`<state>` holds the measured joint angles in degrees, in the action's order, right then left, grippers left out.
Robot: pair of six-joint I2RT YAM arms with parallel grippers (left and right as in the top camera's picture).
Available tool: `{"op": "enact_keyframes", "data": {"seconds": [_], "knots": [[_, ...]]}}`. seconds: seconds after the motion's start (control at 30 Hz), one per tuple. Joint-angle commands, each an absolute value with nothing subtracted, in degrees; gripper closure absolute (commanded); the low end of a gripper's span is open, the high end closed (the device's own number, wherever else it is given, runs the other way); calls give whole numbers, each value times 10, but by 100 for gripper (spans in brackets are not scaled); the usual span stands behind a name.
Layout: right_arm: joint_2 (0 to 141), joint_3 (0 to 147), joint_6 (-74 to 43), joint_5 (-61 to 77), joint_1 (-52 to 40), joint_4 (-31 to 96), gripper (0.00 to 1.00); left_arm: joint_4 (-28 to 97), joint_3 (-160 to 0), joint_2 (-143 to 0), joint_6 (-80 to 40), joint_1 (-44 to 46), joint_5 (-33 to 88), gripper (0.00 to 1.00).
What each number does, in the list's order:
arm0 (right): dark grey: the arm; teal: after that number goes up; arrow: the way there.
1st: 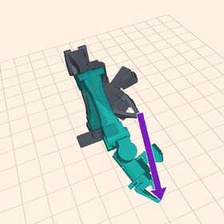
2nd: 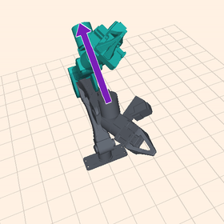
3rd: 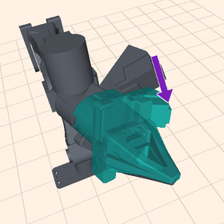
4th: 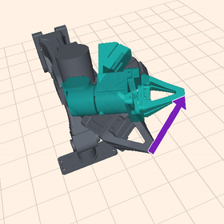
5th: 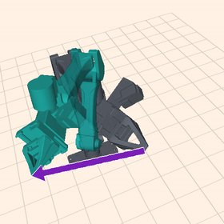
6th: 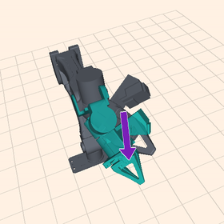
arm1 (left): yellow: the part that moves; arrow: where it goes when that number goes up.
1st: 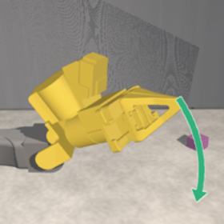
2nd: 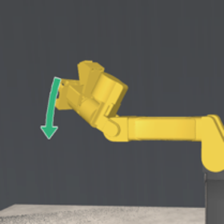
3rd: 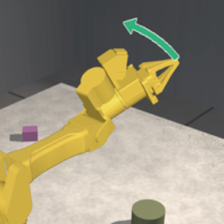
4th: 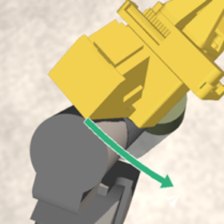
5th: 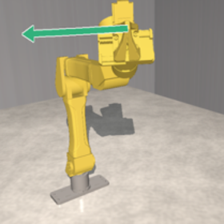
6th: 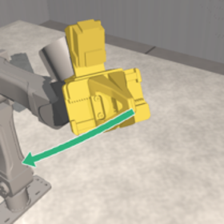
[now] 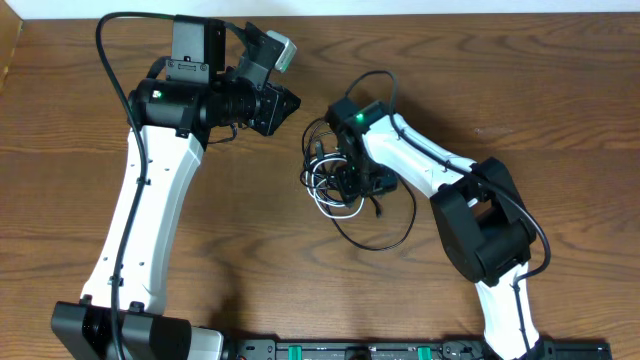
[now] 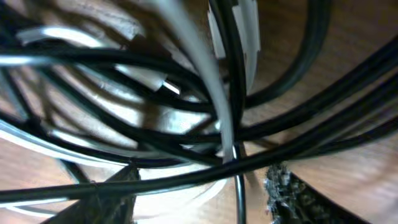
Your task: Untangle cables
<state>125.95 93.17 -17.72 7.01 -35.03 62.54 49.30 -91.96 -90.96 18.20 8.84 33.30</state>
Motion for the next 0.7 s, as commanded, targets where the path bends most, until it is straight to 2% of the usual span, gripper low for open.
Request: {"op": "enact_keyframes", "data": {"seconds": [0.0, 0.03, 0.4, 0.67], "knots": [[1264, 910, -189, 81, -353, 611, 87, 493, -928, -905, 181, 88, 343, 72], [1264, 908, -191, 83, -353, 608, 99, 493, -928, -905, 181, 88, 343, 72], [1250, 928, -244, 55, -329, 587, 99, 499, -928, -905, 181, 88, 345, 71], [1130, 931, -223, 65, -289, 573, 99, 499, -928, -905, 181, 88, 345, 71]]}}
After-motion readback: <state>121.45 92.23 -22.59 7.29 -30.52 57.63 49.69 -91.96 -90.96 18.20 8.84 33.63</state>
